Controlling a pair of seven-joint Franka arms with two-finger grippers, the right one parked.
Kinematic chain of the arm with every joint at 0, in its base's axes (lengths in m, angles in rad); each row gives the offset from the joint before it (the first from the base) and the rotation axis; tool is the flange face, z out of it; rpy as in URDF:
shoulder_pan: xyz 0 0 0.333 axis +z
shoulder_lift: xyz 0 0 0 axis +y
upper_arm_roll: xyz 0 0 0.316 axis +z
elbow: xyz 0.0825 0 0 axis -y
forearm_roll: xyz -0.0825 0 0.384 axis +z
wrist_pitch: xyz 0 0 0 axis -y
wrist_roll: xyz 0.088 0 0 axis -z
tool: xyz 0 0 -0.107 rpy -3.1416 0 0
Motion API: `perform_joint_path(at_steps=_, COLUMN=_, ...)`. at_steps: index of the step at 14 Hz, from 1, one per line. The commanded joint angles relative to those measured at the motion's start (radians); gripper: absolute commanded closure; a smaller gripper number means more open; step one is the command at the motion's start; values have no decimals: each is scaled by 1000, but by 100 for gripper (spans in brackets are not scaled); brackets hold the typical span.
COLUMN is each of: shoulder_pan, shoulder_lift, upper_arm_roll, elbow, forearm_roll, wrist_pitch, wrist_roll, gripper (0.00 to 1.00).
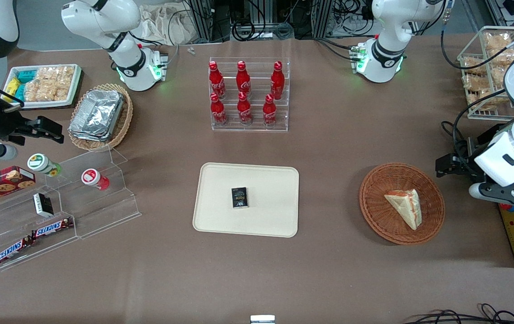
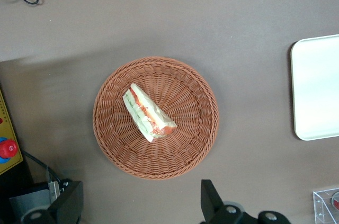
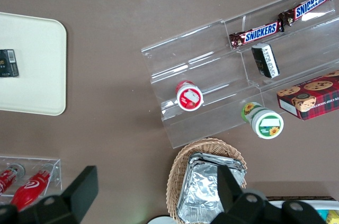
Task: Place sandwich from basket to tray
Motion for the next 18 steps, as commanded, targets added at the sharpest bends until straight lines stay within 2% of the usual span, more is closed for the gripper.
perform_joint_path(at_steps=1, shoulder_pan=6, shoulder_lift=13, upper_arm_roll=3, elbow=18, forearm_roll=-19, wrist_pitch=-14, wrist_roll=-8, gripper=0)
perform_joint_path(at_steps=4, shoulder_pan=1, shoulder_lift=31, upper_arm_roll=3, elbow=18, forearm_roll=-14, wrist_pitch=-16, wrist_roll=-13, gripper=0)
perform_joint_path(at_steps=6, shoulder_pan=-2, shoulder_lift=52, upper_arm_roll=5, elbow=-17, forearm_roll=32, wrist_pitch=-2, wrist_roll=-64, gripper=0)
perform_joint_path(at_steps=8, shoulder_pan=3, shoulder_lift=51, upper_arm_roll=5, elbow=-83, forearm_roll=43, wrist_pitch=82, wrist_roll=-136, gripper=0)
perform_joint_path(at_steps=13, shoulder_pan=8, shoulder_lift=37, upper_arm_roll=8, elbow=-347, forearm_roll=37, wrist_pitch=431, wrist_roll=-458, gripper=0)
perform_joint_path(at_steps=16, shoulder_pan=8, shoulder_lift=104, upper_arm_roll=8, elbow=-378, forearm_roll=35, wrist_pitch=539, wrist_roll=-688, gripper=0)
perform_joint_path(at_steps=18, shoulder_pan=8, shoulder_lift=146, upper_arm_roll=8, elbow=-390, forearm_roll=44, wrist_pitch=573, wrist_roll=-743, gripper=0)
